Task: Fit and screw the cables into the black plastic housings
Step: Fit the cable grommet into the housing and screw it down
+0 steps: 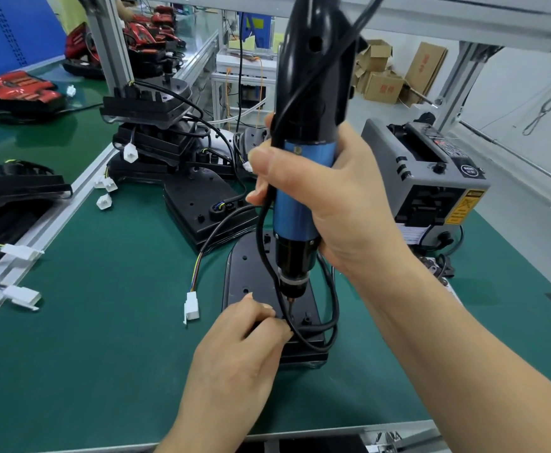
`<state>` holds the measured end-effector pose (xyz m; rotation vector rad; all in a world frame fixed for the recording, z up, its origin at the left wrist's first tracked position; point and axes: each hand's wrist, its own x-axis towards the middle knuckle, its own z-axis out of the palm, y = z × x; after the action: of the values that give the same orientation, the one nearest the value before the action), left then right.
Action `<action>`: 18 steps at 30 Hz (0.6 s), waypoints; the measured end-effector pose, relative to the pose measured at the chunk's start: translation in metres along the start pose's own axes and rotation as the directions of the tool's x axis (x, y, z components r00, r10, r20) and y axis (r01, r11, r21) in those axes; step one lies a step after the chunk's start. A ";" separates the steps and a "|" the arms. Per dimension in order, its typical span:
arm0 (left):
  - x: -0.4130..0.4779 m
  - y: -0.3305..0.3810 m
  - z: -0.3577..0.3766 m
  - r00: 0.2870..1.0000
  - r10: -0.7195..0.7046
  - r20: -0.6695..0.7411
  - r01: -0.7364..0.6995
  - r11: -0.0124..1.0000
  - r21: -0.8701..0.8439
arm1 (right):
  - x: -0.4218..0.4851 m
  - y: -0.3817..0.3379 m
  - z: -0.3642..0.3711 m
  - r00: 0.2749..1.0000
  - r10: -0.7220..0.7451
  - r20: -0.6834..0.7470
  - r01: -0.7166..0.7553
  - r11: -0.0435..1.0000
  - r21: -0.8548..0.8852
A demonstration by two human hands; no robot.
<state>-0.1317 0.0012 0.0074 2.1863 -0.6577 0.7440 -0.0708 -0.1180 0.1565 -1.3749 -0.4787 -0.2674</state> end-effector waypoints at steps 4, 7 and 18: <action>0.000 -0.001 0.000 1.000 0.012 -0.005 -0.012 1.000 -0.003 | 0.002 -0.003 -0.005 0.999 0.019 -0.035 -0.016 0.996 0.084; 0.000 -0.002 0.001 1.000 0.018 -0.017 -0.018 1.000 -0.004 | 0.005 -0.013 -0.017 0.989 0.040 -0.140 -0.030 0.997 0.075; 0.003 -0.002 -0.002 0.999 0.042 -0.013 -0.043 0.998 -0.039 | -0.036 -0.052 -0.151 0.721 0.232 -0.653 -0.273 0.961 0.040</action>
<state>-0.1288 0.0029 0.0099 2.1362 -0.7088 0.7599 -0.1006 -0.2787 0.1670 -1.2847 0.3123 -0.5152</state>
